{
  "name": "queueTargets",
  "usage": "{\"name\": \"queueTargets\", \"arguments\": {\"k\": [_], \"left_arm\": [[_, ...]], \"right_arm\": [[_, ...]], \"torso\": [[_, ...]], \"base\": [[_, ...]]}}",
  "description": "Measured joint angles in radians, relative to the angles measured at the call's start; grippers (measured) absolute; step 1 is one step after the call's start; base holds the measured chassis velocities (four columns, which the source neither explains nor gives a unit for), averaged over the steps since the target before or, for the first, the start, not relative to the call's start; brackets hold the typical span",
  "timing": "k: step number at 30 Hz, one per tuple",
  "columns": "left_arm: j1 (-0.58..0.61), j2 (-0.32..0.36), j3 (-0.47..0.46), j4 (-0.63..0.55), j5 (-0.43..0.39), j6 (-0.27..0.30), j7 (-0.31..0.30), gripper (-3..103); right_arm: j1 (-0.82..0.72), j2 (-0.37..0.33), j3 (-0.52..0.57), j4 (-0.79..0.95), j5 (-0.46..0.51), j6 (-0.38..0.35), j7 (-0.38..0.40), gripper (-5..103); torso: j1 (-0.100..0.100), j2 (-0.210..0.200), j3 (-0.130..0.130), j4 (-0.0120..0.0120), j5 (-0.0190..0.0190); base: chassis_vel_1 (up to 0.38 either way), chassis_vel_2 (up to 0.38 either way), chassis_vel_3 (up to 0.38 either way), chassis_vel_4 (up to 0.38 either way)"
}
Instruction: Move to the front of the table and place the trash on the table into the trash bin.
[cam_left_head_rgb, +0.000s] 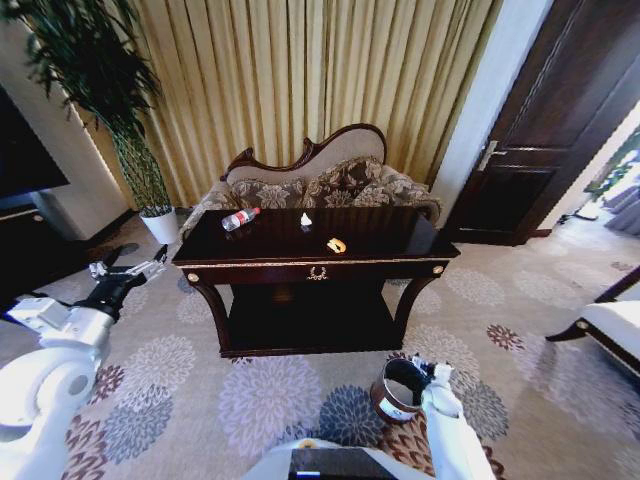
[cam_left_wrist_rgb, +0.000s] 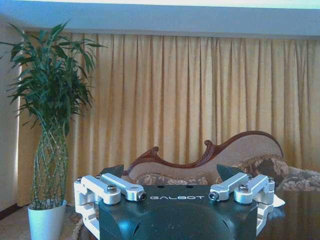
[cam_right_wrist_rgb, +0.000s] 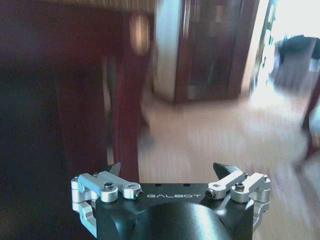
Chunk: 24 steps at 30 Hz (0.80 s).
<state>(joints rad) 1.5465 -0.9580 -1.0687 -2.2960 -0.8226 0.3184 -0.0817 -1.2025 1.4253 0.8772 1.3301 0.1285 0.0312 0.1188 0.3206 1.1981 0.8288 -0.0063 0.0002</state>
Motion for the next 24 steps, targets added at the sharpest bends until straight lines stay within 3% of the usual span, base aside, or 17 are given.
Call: {"name": "queueTargets", "arguments": {"k": [2,3,6,7,9,13,16,20,24], "left_arm": [[0.006,-0.004,0.001,0.0,0.003,-0.005,0.0,100],[0.006,-0.004,0.001,0.0,0.003,-0.005,0.0,100],[0.006,-0.006,0.002,0.0,0.004,-0.006,0.0,100],[0.006,-0.006,0.002,0.0,0.004,-0.006,0.0,100],[0.004,-0.01,0.008,-0.001,0.009,-0.006,0.0,100],[0.003,-0.016,0.016,-0.001,0.023,-0.006,-0.001,100],[0.001,-0.025,0.025,-0.002,0.035,-0.006,-0.001,100],[0.001,-0.033,0.024,-0.005,0.036,-0.007,0.0,100],[0.002,-0.042,0.021,-0.006,0.037,-0.009,0.002,100]], "right_arm": [[-0.027,-0.015,0.012,0.178,-0.018,0.021,0.0,100],[-0.027,-0.015,0.012,0.178,-0.018,0.021,0.0,100],[-0.067,-0.046,0.015,0.391,0.046,-0.04,0.0,100],[-0.067,-0.046,0.015,0.391,0.046,-0.04,0.0,100],[-0.121,-0.101,-0.002,0.615,0.155,-0.145,0.0,100],[-0.153,-0.145,-0.018,0.756,0.254,-0.225,0.0,100],[-0.178,-0.226,-0.042,0.965,0.437,-0.335,0.0,100],[-0.182,-0.257,-0.046,1.074,0.524,-0.377,0.0,100],[-0.211,-0.269,-0.041,1.139,0.55,-0.413,0.0,100]], "torso": [[0.0,0.0,0.0,-0.0001,-0.0003],[0.0,0.0,0.0,-0.0001,-0.0003],[0.0,0.0,0.0,-0.0002,-0.0002],[0.0,0.0,0.0,-0.0002,-0.0002],[0.0,0.0,0.0,-0.0005,-0.0002],[0.0,0.0,0.0,-0.0003,-0.0004],[0.0,0.0,0.0,-0.0002,-0.0003],[0.0,0.0,0.0,-0.0001,-0.0002],[0.0,0.0,0.0,-0.0003,-0.0002]], "base": [[0.0,0.0,0.0,0.0],[0.0,0.0,0.0,0.0],[0.0,0.0,0.0,0.0],[0.0,0.0,0.0,0.0],[0.0,0.0,0.0,0.0],[0.0,0.0,0.0,0.0],[0.0,0.0,0.0,0.0],[0.0,0.0,0.0,0.0],[0.0,0.0,0.0,0.0]]}}
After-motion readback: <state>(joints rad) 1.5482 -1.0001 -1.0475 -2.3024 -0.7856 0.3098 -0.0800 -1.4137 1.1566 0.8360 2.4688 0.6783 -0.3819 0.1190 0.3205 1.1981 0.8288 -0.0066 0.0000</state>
